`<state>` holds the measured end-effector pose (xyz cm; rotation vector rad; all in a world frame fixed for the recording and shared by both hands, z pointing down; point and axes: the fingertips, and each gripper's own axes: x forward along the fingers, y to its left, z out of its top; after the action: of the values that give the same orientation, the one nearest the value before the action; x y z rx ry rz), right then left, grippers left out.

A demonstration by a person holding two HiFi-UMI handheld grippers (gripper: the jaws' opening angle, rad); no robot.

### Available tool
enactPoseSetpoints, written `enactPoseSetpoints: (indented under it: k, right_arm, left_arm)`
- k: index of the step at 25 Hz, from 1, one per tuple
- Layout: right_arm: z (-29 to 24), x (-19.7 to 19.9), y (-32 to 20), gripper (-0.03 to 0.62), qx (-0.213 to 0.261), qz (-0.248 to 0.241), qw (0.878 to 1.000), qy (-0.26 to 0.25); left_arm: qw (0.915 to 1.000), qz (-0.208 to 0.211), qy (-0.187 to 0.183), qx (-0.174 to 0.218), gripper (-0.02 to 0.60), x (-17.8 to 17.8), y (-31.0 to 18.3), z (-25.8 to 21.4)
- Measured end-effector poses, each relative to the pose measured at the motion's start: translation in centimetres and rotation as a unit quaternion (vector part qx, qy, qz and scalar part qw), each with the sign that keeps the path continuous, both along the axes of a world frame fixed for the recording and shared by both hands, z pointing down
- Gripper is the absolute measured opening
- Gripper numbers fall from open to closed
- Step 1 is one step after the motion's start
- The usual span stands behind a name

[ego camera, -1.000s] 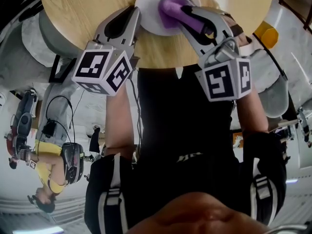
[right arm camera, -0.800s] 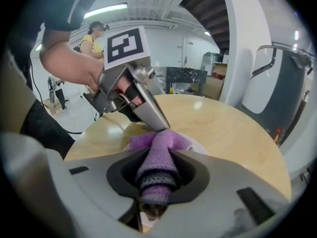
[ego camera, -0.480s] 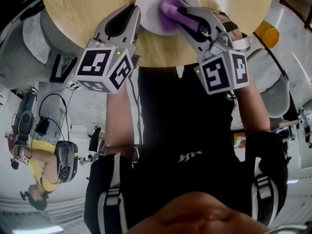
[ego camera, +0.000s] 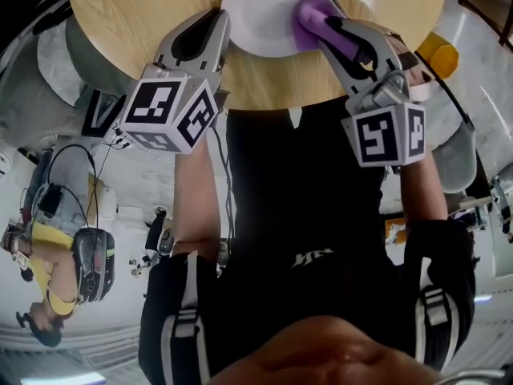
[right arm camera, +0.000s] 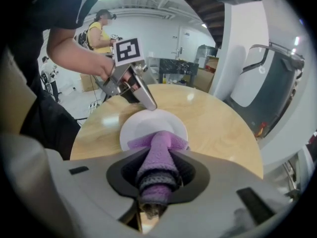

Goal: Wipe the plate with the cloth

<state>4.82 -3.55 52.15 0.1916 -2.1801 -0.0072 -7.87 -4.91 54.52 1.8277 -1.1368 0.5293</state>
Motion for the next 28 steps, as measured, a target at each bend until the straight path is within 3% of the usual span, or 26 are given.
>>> enactPoseSetpoints:
  k: [6,9,24,28]
  right_arm:
    - [-0.8,-10.1,3.8,0.095,-0.023,-0.052,0.997,-0.058]
    - [0.9,-11.7,2.5,0.095,-0.043,-0.057,0.996,-0.062]
    - [1.1,-2.4,-1.1,0.095,-0.037,0.005,0.999,0.012]
    - [0.1,-2.8,-1.4,0.095,-0.018,0.008,1.0,0.006]
  left_arm:
    - [1.0,-0.006,-0.007,0.003,0.029,-2.4,1.2,-0.6]
    - [0.9999,0.001,-0.015,0.001,0.029,-2.9,-1.1,-0.2]
    - [0.9998,0.007,-0.02,0.004,0.029,-3.1,-2.5,0.1]
    - [0.9997,0.006,-0.024,0.004,0.029,-2.9,-2.4,0.1]
